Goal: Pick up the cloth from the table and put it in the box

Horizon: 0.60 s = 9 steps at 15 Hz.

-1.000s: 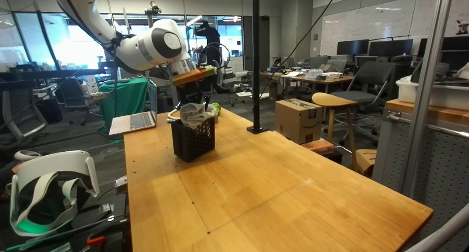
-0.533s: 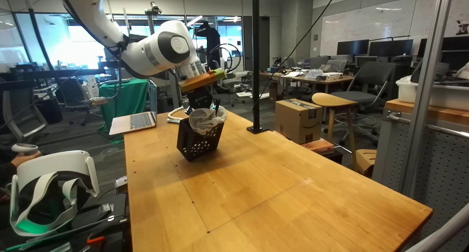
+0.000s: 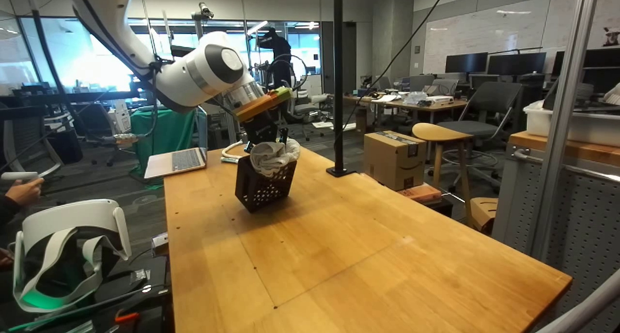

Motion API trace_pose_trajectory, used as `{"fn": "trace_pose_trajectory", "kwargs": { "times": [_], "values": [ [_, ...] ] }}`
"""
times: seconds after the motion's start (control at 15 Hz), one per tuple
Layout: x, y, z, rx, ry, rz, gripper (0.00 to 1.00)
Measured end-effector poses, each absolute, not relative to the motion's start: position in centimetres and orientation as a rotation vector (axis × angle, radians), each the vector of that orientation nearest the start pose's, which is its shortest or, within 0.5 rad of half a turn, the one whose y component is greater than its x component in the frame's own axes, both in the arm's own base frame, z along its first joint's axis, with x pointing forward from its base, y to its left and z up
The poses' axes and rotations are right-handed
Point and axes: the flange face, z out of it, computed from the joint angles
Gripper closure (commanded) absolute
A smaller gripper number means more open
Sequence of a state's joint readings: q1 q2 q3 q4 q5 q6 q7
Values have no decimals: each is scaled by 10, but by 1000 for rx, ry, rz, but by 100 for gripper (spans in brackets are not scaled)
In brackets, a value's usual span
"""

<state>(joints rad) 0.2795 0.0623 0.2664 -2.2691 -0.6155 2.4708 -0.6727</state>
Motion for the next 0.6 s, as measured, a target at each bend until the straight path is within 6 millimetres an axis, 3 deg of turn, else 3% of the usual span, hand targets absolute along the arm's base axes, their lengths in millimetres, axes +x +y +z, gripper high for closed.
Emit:
{"fn": "trace_pose_trajectory", "kwargs": {
  "times": [0.6],
  "values": [
    [429,311,339,1628,1960,238,95]
  ]
}}
